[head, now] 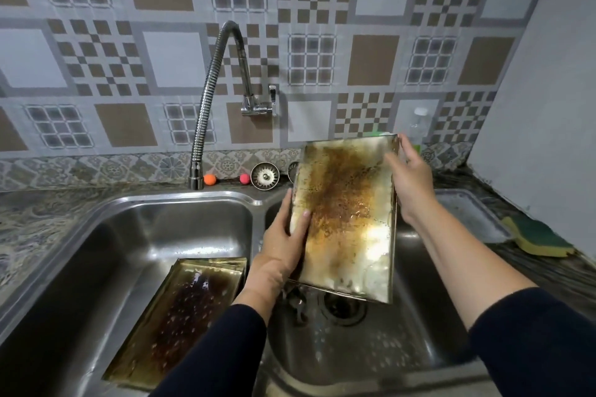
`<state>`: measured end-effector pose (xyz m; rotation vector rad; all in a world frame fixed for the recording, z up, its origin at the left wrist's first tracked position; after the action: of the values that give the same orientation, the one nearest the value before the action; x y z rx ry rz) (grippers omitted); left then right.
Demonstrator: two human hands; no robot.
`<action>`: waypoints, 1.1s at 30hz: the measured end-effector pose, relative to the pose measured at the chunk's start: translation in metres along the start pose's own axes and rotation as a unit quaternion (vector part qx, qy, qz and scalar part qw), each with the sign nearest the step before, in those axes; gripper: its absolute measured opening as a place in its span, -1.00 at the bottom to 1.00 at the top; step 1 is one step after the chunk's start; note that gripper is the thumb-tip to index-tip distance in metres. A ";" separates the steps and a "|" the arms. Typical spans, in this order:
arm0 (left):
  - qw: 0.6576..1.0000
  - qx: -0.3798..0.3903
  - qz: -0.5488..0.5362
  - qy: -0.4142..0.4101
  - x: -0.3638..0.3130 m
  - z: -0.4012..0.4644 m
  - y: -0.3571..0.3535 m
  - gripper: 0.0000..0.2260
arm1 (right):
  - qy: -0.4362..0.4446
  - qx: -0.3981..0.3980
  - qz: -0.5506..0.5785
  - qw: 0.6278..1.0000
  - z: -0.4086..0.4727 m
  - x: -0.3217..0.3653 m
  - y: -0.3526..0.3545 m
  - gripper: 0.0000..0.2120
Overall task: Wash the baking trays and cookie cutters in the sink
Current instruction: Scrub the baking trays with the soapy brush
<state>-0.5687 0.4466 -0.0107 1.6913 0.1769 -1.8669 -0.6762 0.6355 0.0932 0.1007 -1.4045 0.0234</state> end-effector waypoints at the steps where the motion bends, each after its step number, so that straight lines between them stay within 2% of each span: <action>1: 0.999 -0.023 -0.042 -0.024 -0.003 0.000 0.001 -0.51 | 0.000 -0.002 -0.029 1.000 0.003 -0.003 0.006 -0.41; 3: 0.995 -0.038 -0.077 -0.043 -0.009 0.002 0.001 -0.51 | 0.002 -0.011 -0.146 0.989 0.011 -0.007 0.019 -0.34; 5: 0.994 -0.038 -0.081 -0.055 -0.014 0.007 0.000 -0.51 | 0.021 -0.037 -0.307 0.951 0.021 -0.005 0.035 -0.30; 7: 0.993 -0.058 -0.080 -0.065 -0.016 0.012 0.001 -0.51 | 0.051 -0.084 -0.368 0.925 0.028 0.009 0.050 -0.30; 10: 0.988 -0.100 -0.088 -0.073 -0.018 0.016 0.005 -0.51 | 0.139 -0.117 -0.363 0.914 0.029 0.045 0.057 -0.31; 13: 0.986 -0.088 -0.095 -0.102 -0.038 0.017 -0.005 -0.54 | 0.220 -0.089 -0.342 0.909 0.023 0.068 0.039 -0.32; 18: 0.975 -0.141 -0.101 -0.141 -0.074 0.026 -0.012 -0.58 | 0.225 0.004 -0.307 0.925 -0.035 0.002 0.000 -0.32; 21: 0.978 -0.128 -0.092 -0.137 -0.074 0.028 -0.012 -0.58 | 0.247 0.014 -0.253 0.935 -0.062 -0.019 -0.007 -0.34; 27: 0.977 -0.097 -0.103 -0.158 -0.084 0.005 -0.047 -0.59 | 0.241 -0.048 -0.240 0.939 0.011 0.062 -0.008 -0.36; 30: 0.974 -0.130 -0.124 -0.137 -0.083 0.011 -0.042 -0.61 | 0.240 -0.001 -0.271 0.932 -0.003 0.068 -0.022 -0.38; 33: 0.971 -0.177 -0.120 -0.103 -0.074 0.019 -0.011 -0.62 | 0.213 0.083 -0.188 0.955 -0.063 0.015 -0.037 -0.35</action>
<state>-0.5905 0.4720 0.0590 1.2708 0.6157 -2.0254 -0.6088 0.6031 0.0951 0.4758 -0.9315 -0.1456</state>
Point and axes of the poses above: each hand's wrist, its own z-axis towards the middle knuckle, its own y-axis out of the back of the hand, x = y × z, the point moved 6 cm from there along z, towards the middle knuckle, and after that the axes turned 1 degree about -x, right-handed, at the moved point
